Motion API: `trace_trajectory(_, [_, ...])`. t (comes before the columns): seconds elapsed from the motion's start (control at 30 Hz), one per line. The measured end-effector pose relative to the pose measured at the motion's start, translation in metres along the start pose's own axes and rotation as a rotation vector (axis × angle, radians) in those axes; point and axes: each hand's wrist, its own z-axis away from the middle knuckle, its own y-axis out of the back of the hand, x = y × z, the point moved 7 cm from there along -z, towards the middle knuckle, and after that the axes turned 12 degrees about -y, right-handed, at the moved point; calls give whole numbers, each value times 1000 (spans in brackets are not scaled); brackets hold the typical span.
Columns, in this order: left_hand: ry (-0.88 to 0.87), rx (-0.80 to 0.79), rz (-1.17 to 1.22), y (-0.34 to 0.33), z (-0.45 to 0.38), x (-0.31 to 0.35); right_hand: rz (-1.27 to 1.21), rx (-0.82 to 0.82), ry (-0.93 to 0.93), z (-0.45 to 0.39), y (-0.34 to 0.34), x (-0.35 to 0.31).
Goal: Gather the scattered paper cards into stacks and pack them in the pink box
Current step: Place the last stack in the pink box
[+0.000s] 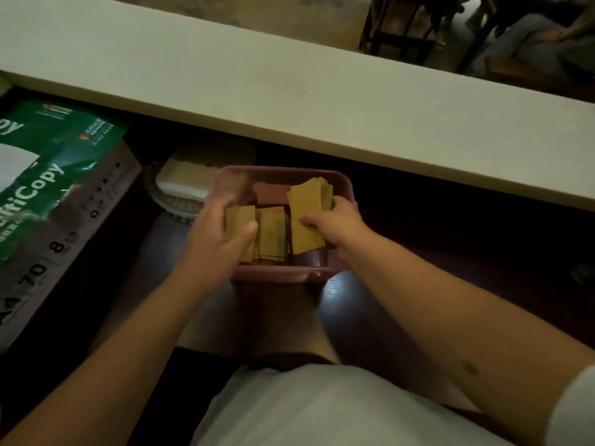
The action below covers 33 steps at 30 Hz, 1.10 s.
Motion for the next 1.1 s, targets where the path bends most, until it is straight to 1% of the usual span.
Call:
trace_trajectory(0.03, [-44,-61,-216,-3,-2,-7,15,9,-50,-8,-5,5])
trace_trajectory(0.07, [-65,-125,-369,-8,-3,-12,30,18,-100,-15,-9,10])
trace_trajectory(0.1, [-71,-177,-460,-13,-2,-16,38,26,-145,-18,-13,14])
trace_trajectory(0.17, [-59,-233,-521,-19,-1,-23,1,28,-220,-28,-18,22])
trace_trajectory(0.3, [-87,-212,-529,-22,2,-26,-59,47,-297,-39,-28,28])
trace_trajectory(0.6, [-88,-224,-481,-25,1,-32,17,-108,-481,-50,-49,36])
trace_trajectory(0.83, [-93,-230,-455,-26,1,-33,-7,-124,-479,-47,-54,31])
trace_trajectory(0.9, [-110,-218,-439,-26,1,-33,-29,-93,-468,-50,-54,32])
trace_trajectory(1.03, [-125,-191,-427,-25,3,-32,3,47,-373,-79,-48,41])
trace_trajectory(1.1, [-136,-185,-422,-25,3,-32,-14,32,-379,-89,-48,48])
